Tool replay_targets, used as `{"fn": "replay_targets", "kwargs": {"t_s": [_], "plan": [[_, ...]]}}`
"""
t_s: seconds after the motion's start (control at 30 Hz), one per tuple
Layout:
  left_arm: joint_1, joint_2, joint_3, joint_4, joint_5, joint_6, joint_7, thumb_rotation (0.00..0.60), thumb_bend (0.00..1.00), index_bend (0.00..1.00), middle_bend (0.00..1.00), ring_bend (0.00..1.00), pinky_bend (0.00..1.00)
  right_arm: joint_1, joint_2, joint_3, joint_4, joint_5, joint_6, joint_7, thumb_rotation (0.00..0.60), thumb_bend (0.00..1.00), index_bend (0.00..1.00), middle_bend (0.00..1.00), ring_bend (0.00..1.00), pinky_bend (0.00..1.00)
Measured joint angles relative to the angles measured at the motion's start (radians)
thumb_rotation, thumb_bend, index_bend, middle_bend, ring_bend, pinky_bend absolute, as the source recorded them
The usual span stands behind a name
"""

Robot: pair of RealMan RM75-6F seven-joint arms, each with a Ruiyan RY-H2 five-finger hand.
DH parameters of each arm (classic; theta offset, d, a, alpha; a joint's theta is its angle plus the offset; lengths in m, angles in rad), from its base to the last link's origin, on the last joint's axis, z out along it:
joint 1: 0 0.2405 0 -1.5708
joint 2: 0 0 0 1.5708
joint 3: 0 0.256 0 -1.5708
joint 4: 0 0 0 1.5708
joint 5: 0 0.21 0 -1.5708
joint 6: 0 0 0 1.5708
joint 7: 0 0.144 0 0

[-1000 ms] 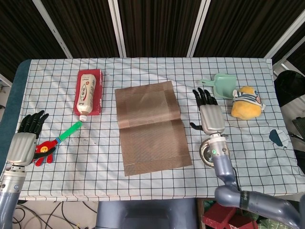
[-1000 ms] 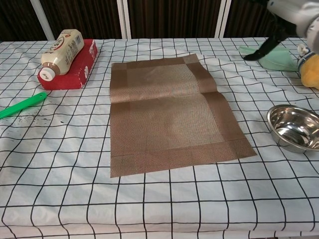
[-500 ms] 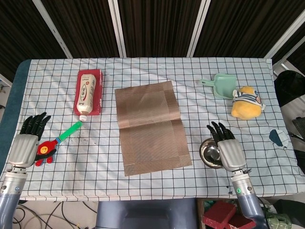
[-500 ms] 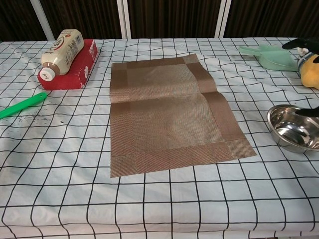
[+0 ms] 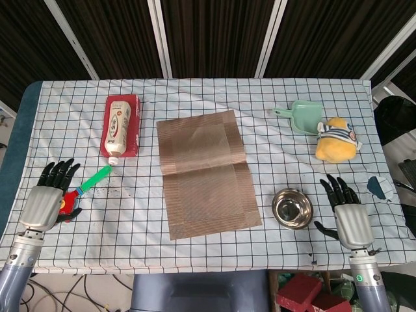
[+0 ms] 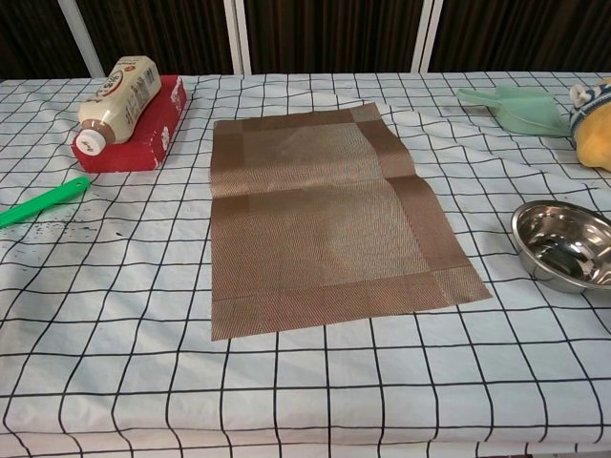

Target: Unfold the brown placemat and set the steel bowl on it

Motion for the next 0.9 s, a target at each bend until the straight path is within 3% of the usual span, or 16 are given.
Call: {"fn": "replay_targets", "kwargs": {"t_s": [0.27,0.47,0.7,0.9], "plan": [[-0.032,0.007,0.02,-0.069,0.058,-0.034,0.11,0.6,0.05,0.06,0.0,0.0,0.0,-0.016,0.011,0.038,0.036,-0.008,-0.013,0.069,0.6,0.09,0.11,0.04,0.03,0.16],[-0.089,-0.001,0.038,-0.131,0.093,-0.135,0.197,0.6,0.11,0.18,0.07,0.01,0.07,-0.022,0.013,0.058,0.048,-0.009,-0.024,0.094,0.6,0.1,0.11,0.04,0.03,0.16],[-0.163,-0.099,0.061,-0.161,0.101,-0.287,0.36,0.6,0.11,0.22,0.1,0.01,0.07,-0.033,0.019,0.082,0.051,0.005,-0.031,0.118,0.6,0.1,0.12,0.04,0.03,0.16],[-0.202,-0.198,0.06,-0.136,0.061,-0.356,0.45,0.6,0.1,0.22,0.1,0.01,0.07,-0.039,0.02,0.092,0.056,0.008,-0.044,0.126,0.6,0.1,0.12,0.04,0.03,0.16]]}}
